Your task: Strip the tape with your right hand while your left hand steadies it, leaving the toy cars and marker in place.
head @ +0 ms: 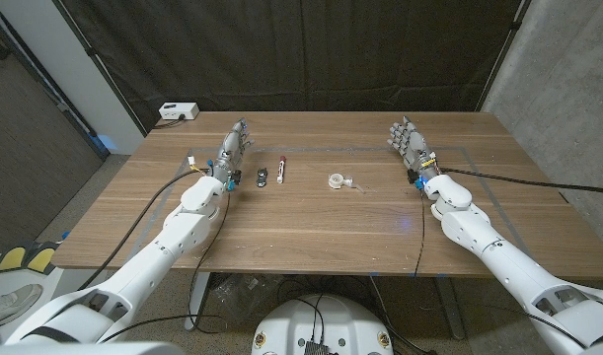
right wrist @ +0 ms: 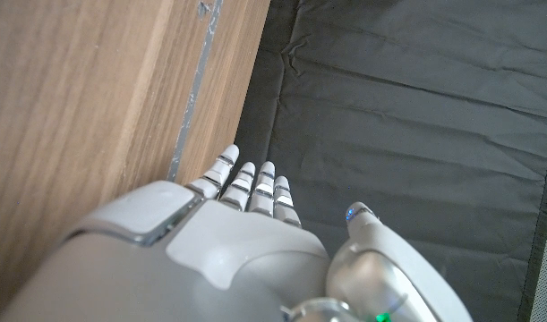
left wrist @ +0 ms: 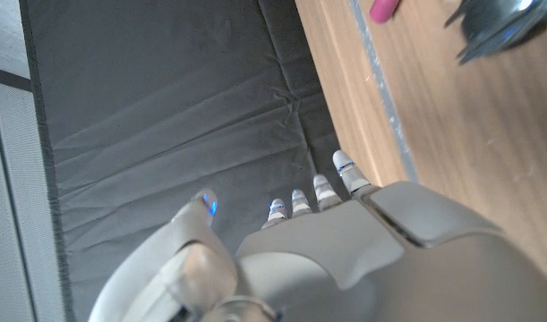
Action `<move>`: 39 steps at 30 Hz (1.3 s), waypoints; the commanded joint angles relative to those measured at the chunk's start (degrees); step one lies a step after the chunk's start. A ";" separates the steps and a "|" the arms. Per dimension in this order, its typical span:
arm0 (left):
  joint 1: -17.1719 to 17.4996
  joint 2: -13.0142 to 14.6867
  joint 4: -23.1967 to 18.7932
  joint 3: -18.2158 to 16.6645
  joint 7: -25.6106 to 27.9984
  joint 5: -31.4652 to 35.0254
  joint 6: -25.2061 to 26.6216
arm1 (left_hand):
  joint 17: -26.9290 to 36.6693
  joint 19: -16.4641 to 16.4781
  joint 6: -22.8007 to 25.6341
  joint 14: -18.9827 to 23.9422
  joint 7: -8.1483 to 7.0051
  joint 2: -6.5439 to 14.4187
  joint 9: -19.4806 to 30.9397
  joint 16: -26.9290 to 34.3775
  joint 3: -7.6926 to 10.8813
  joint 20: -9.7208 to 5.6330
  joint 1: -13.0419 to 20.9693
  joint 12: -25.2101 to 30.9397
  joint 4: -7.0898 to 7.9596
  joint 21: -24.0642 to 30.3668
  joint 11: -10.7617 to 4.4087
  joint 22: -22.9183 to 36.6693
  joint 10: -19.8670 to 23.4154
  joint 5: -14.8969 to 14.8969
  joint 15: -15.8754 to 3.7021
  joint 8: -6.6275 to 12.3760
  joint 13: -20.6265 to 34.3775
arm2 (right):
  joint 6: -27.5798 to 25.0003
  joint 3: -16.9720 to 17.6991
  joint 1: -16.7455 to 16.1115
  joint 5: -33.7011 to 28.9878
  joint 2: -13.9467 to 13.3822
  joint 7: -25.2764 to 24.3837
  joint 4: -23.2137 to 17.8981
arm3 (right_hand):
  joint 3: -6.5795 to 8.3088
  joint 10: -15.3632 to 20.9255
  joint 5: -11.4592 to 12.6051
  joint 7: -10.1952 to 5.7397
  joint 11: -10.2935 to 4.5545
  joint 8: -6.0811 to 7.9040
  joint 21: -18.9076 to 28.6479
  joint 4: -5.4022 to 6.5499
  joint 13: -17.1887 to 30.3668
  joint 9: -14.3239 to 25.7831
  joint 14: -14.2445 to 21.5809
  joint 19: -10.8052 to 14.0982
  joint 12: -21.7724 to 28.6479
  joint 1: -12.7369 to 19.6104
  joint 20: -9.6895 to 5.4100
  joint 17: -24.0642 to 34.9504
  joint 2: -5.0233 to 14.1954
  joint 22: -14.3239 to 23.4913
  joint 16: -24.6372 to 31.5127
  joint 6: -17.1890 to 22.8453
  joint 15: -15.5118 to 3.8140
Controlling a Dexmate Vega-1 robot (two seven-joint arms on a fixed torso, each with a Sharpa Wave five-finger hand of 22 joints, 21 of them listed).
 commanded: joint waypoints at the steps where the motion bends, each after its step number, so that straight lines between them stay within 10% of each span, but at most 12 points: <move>1: -0.13 2.56 -3.29 1.41 13.35 18.63 -5.89 | 0.33 2.18 6.72 4.51 0.65 0.03 0.01 0.37 1.47 0.60 4.22 0.80 -2.43 0.43 -0.86 0.37 5.96 -1.38 -0.79 1.43 0.19 | -1.16 -0.12 -0.81 -0.41 -0.77 -0.88 -1.69 | 0.68 0.92 -0.32 0.36 0.45 0.45 -0.22 -1.55 0.30 0.22 0.95 0.94 0.40 2.09 -0.27 0.20 0.11 0.15 0.29 0.45 0.35; 21: -2.23 9.86 -14.98 4.36 19.36 43.68 -0.04 | 0.46 2.92 7.10 4.56 -0.14 0.15 -0.01 -0.51 2.10 0.73 6.02 -0.50 -3.41 0.33 -1.00 0.43 5.39 -2.40 -1.17 0.55 0.23 | 0.22 0.14 -2.68 -1.13 -0.96 -2.34 -3.40 | 2.56 1.77 -1.33 0.04 0.69 0.64 -1.08 -5.17 0.32 0.26 1.94 1.74 0.49 6.58 0.87 0.21 0.34 0.15 0.24 1.60 0.53; 39: -5.39 15.99 -26.10 8.48 10.98 58.34 8.81 | 0.55 3.40 8.89 4.64 0.07 0.57 0.03 -1.17 2.77 0.08 7.52 -0.68 -4.06 0.18 -1.92 0.46 7.36 -3.41 -2.34 0.35 0.27 | 3.07 0.01 -2.34 -1.08 0.07 -0.61 -1.32 | 2.96 2.08 -1.89 0.06 0.99 0.52 -1.44 -6.52 0.33 0.29 2.37 2.22 0.48 7.98 1.05 0.23 0.19 0.24 0.23 1.85 0.98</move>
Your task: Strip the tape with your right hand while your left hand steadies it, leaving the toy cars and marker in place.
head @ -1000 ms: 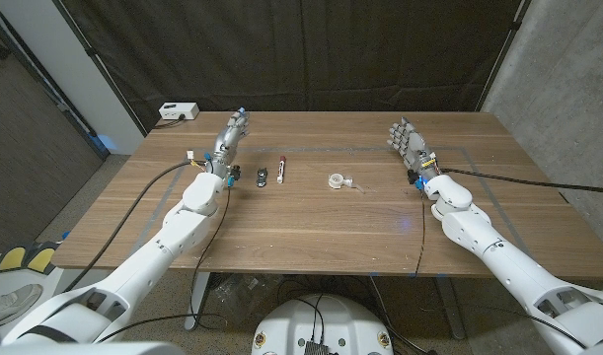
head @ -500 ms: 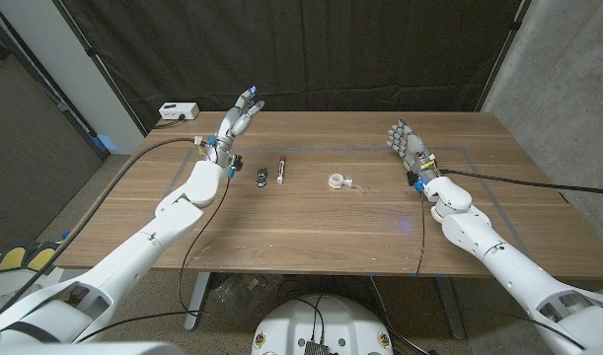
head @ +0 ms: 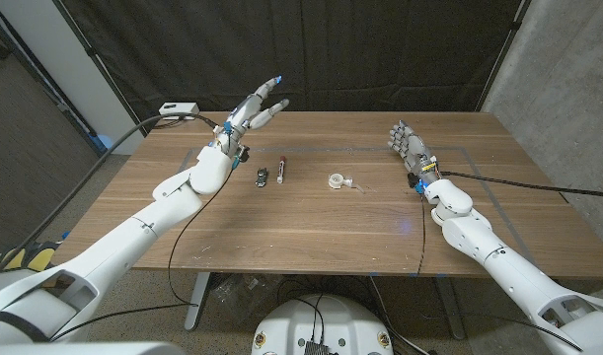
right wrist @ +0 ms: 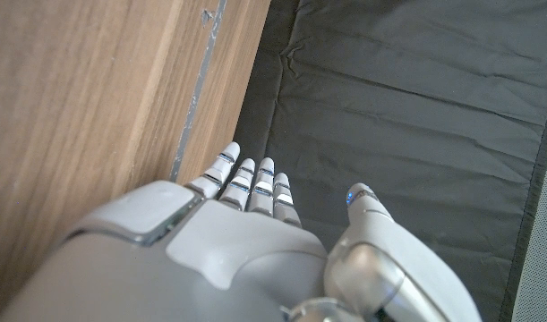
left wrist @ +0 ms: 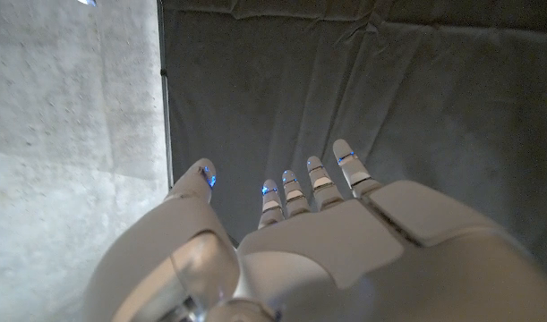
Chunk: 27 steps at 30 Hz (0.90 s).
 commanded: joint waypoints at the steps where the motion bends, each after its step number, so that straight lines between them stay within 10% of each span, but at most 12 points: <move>1: -1.74 4.24 -7.45 2.38 -6.04 8.94 5.19 | 0.29 0.30 -0.04 0.82 -0.22 -0.13 0.19 0.04 0.28 -0.23 1.14 -0.09 -0.41 -0.02 -0.15 0.19 0.89 -0.39 -0.91 -0.20 0.29 | 1.91 -0.10 0.37 0.06 1.01 1.27 1.89 | 0.09 0.56 -0.26 -0.13 0.10 0.11 -0.12 -0.64 0.06 0.30 0.57 0.52 0.26 1.02 -0.04 0.08 0.12 0.26 0.24 0.67 0.09; 27: -8.50 6.50 -12.43 8.53 -29.41 12.78 9.52 | 0.20 5.26 16.12 10.76 1.57 -1.09 -0.01 0.87 0.60 -0.37 4.05 1.11 -1.83 0.50 -0.15 0.16 16.00 -2.93 -2.90 1.94 0.18 | 3.30 -0.75 -0.50 -0.86 1.92 0.54 1.46 | -0.14 3.52 -1.03 -2.17 1.34 0.64 -0.51 -1.96 0.12 0.40 3.37 2.18 1.01 1.85 0.80 0.25 -0.02 0.47 0.79 3.57 1.47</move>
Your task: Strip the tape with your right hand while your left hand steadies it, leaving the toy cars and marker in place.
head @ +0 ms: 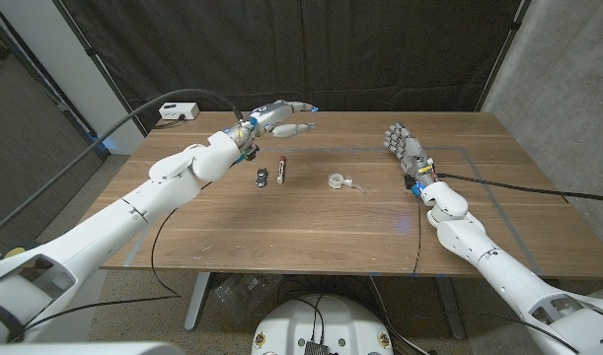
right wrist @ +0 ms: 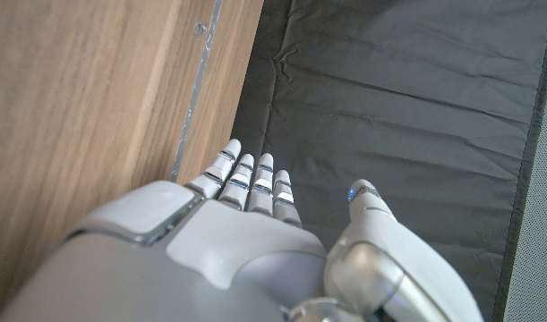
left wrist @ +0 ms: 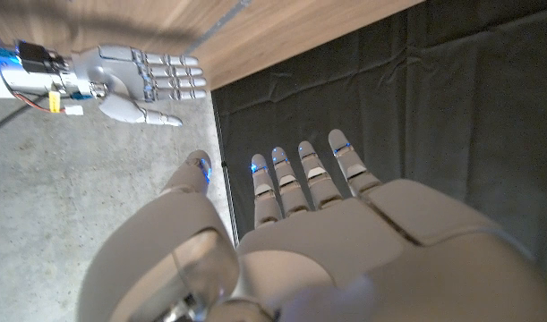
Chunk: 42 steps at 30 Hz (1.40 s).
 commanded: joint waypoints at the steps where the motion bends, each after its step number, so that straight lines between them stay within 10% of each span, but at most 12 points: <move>1: -3.95 0.06 -1.57 3.74 -12.07 3.74 2.77 | 0.21 0.63 1.01 0.72 0.05 -0.04 -0.01 0.13 0.26 -0.01 0.66 0.38 -0.53 0.51 -0.32 0.16 0.85 -0.40 -0.76 0.60 0.18 | -0.68 -0.38 -1.35 -1.00 -0.60 -1.34 -2.42 | -0.01 1.44 -0.27 0.05 0.04 0.46 -0.08 -0.44 0.12 0.12 0.96 0.90 0.45 0.79 0.07 0.27 -0.02 0.19 0.39 1.15 0.21; 23: -9.35 -1.43 -3.10 9.70 -17.59 21.17 0.60 | -0.39 1.34 8.28 -0.78 -0.95 -3.05 -0.04 -2.51 3.41 -1.28 12.32 -2.64 -6.88 -0.42 -2.60 0.00 1.58 -0.61 -1.67 0.67 0.12 | 1.77 -0.93 -2.83 -2.88 -1.46 -1.01 -5.27 | -0.47 4.69 -0.48 -0.36 0.41 0.91 -0.47 -0.70 0.19 0.23 2.35 1.67 1.27 0.52 0.48 0.34 -0.03 0.28 0.36 4.07 0.88; 29: -11.16 -2.72 -2.19 11.24 -18.20 25.33 -1.13 | -0.33 2.67 15.74 0.27 0.77 -6.19 0.17 -2.34 3.92 -1.24 19.56 -2.63 -6.65 -0.69 -3.37 0.10 5.79 -0.64 -2.71 1.68 0.23 | 1.61 -0.61 -3.75 -2.68 -1.85 -1.45 -6.11 | -0.55 5.17 -0.50 -0.21 0.34 0.85 -0.59 -0.75 0.20 0.24 2.50 1.71 1.37 0.48 0.48 0.33 -0.06 0.29 0.32 4.31 0.70; 42: -14.01 -5.64 -0.28 14.67 -18.53 33.89 -2.72 | 0.11 1.58 15.73 -1.43 -0.35 -9.39 0.50 -2.71 2.54 -0.72 23.12 -3.85 -5.77 -1.98 -3.17 0.21 3.30 0.16 -2.22 -0.12 0.50 | 2.51 -0.60 -3.56 -1.71 -1.45 0.32 -4.46 | -0.88 5.66 -0.58 -0.10 0.19 0.86 -0.76 -0.38 0.21 0.26 2.91 1.84 1.39 -0.20 0.50 0.46 -0.02 0.31 0.38 4.97 0.82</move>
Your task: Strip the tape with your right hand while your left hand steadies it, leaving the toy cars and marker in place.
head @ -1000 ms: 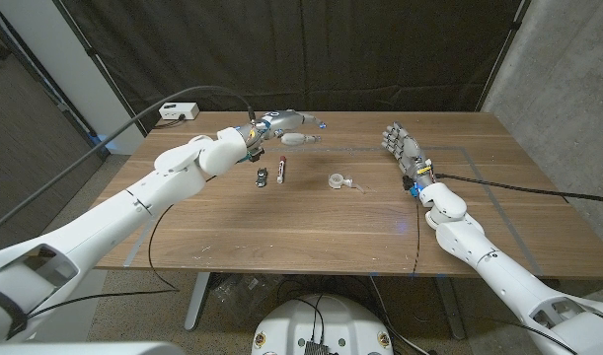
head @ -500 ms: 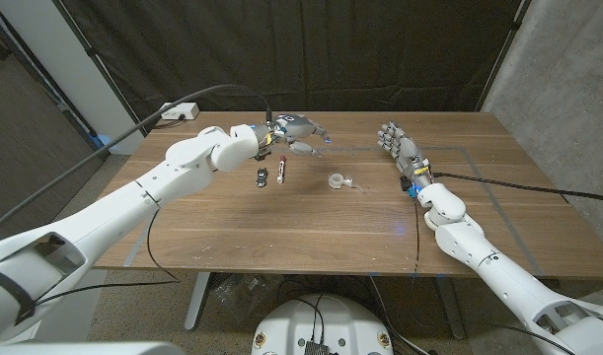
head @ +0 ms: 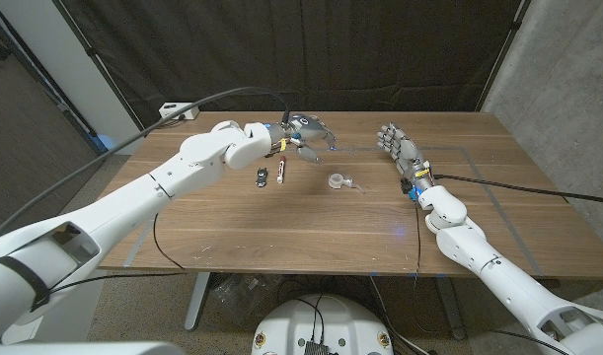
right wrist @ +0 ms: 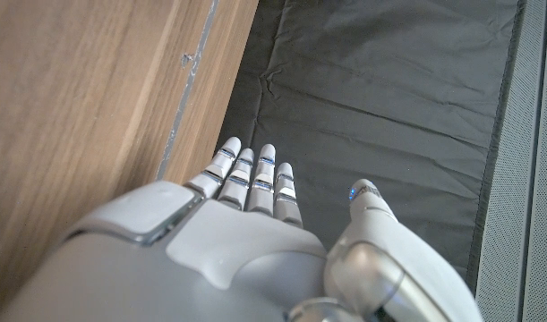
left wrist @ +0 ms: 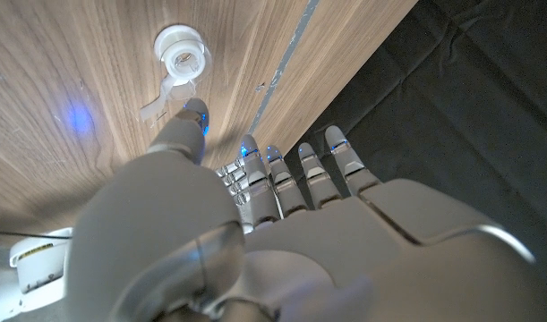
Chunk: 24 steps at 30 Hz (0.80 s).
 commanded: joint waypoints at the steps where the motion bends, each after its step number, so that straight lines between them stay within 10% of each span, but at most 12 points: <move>1: -2.43 -2.28 1.66 3.05 0.10 8.01 -1.67 | 0.36 -1.21 1.68 -0.27 -0.59 -0.38 0.35 0.07 -0.22 0.07 1.43 0.38 0.33 -0.72 -0.35 0.20 0.90 0.67 -2.03 0.15 0.21 | 0.48 0.01 0.05 0.80 0.07 1.56 1.10 | -0.23 0.57 -0.13 0.08 0.13 0.29 -0.35 -0.08 0.22 0.28 0.55 0.51 0.51 -0.22 -0.21 0.17 -0.03 0.32 0.15 0.62 0.06; 11: -3.65 -4.23 5.69 4.92 2.61 9.58 -3.30 | 0.78 -1.35 8.69 1.43 -0.32 -0.47 0.65 0.97 -0.56 -0.70 3.86 1.52 0.88 -1.41 -1.39 0.30 4.94 1.38 -4.08 2.03 0.58 | -0.30 0.43 -0.30 1.61 -0.79 2.29 1.22 | -0.25 1.61 -0.10 0.72 0.05 0.49 -0.61 -0.04 0.23 0.28 0.82 0.59 0.70 -0.44 -0.15 0.08 -0.01 0.34 -0.01 2.06 0.15; 24: -3.64 -4.58 6.80 6.70 4.24 11.26 -3.66 | 1.13 -3.21 8.12 -2.50 0.97 -2.15 1.12 0.07 -2.46 0.32 3.60 -0.02 1.76 -2.66 -0.49 0.38 1.23 1.32 -1.97 1.89 0.92 | 0.73 1.16 -0.73 2.25 -1.06 2.95 1.82 | -0.19 1.85 -0.08 1.07 0.11 0.42 -0.82 -0.31 0.23 0.27 1.05 0.65 0.62 -0.25 -0.04 -0.02 -0.09 0.35 -0.13 2.64 0.24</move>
